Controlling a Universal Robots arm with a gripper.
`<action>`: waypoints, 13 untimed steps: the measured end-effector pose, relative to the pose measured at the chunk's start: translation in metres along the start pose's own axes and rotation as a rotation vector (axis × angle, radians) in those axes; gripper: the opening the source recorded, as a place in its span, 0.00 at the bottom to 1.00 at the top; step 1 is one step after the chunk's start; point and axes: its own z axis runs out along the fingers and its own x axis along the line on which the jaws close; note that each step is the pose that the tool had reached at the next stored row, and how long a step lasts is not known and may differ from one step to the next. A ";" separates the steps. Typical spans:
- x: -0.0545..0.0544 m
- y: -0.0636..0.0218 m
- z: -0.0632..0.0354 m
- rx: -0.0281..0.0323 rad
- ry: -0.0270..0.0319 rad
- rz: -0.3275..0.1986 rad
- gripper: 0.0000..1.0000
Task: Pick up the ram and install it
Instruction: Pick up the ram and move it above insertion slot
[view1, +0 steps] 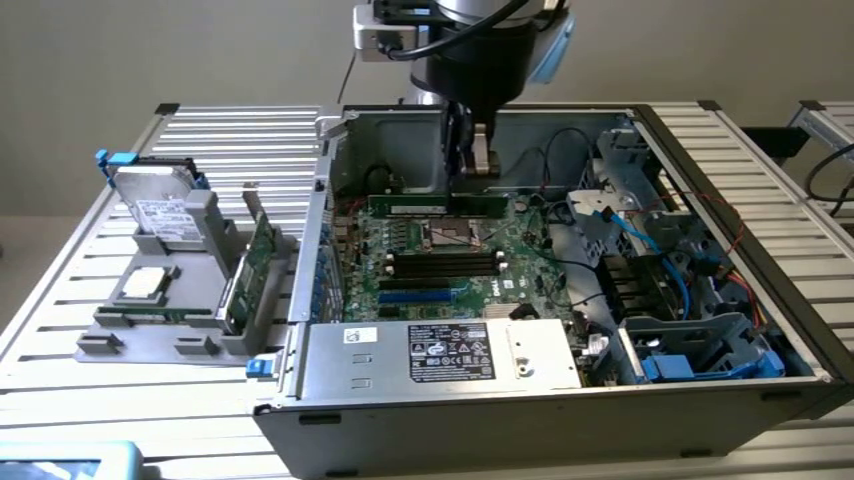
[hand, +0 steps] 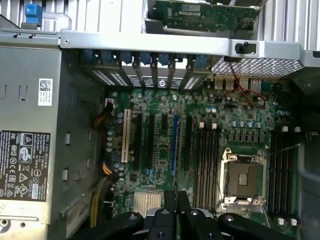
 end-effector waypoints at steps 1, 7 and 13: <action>-0.001 -0.0012 0.0011 0.0000 0.0005 0.000 0.14; -0.016 -0.0097 0.0073 -0.0001 0.0012 0.000 0.14; -0.028 -0.0124 0.0111 -0.0001 0.0014 -0.002 0.14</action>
